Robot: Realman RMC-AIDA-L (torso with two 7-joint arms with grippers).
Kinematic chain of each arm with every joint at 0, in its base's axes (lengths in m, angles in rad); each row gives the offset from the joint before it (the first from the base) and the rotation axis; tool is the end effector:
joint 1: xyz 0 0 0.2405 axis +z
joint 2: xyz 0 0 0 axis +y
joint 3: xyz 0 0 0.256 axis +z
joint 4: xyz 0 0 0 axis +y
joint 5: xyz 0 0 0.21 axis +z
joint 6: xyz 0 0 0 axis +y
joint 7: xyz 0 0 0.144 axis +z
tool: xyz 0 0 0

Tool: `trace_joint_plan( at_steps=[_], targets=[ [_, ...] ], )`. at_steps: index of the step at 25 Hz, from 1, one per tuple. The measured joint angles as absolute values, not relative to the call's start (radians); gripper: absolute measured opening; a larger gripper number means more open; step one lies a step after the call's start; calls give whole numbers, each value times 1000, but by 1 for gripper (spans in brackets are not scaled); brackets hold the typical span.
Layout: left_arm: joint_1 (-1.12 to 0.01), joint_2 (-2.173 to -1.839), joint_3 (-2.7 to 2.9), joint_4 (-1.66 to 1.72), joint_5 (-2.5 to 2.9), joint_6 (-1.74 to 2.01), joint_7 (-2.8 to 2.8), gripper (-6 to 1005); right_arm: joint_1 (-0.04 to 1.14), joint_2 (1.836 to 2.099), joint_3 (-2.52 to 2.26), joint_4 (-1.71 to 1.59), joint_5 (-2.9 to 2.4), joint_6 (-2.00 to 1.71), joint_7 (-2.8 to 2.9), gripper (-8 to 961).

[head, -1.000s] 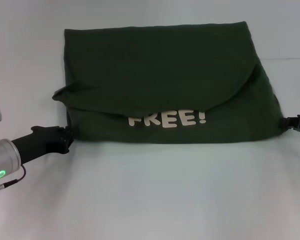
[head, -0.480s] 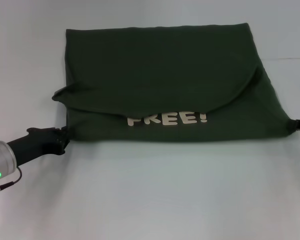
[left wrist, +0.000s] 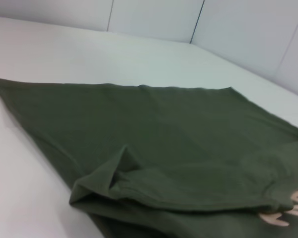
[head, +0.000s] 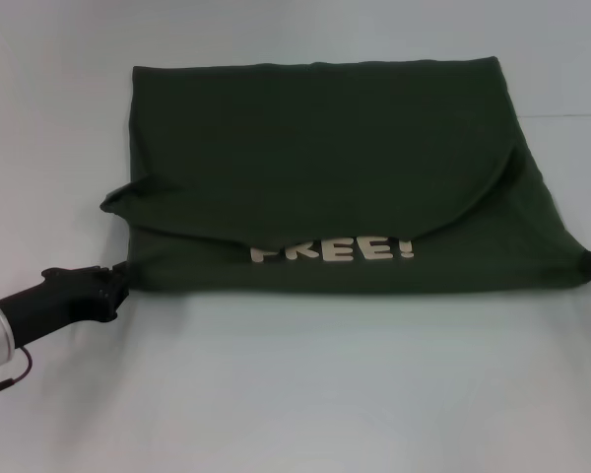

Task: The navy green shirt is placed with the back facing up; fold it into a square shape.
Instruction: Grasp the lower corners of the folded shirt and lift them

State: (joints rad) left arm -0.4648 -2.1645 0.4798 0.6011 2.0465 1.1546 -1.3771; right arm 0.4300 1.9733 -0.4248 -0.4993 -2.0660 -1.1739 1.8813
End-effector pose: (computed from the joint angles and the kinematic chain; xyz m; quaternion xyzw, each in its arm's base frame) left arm -0.3294 0.3340 -0.0154 -0.8499 -0.3684 -0.2053 0.3160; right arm 0.3839 0.3257 0.0529 -0.7102 0.5837 0.2492 0.3046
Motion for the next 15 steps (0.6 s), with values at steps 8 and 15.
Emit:
trace_joint_plan(
  at_steps=[8, 15],
  targets=[
    [-417, -2167, 477, 634, 2045, 1305, -1411, 38, 366, 1981, -351, -494, -2065, -1362, 1752, 38],
    [-347, -2167, 449, 660, 2058, 1446, -1459, 37, 298, 1996, -327, -501, -2065, -1488, 1656, 38]
  ],
)
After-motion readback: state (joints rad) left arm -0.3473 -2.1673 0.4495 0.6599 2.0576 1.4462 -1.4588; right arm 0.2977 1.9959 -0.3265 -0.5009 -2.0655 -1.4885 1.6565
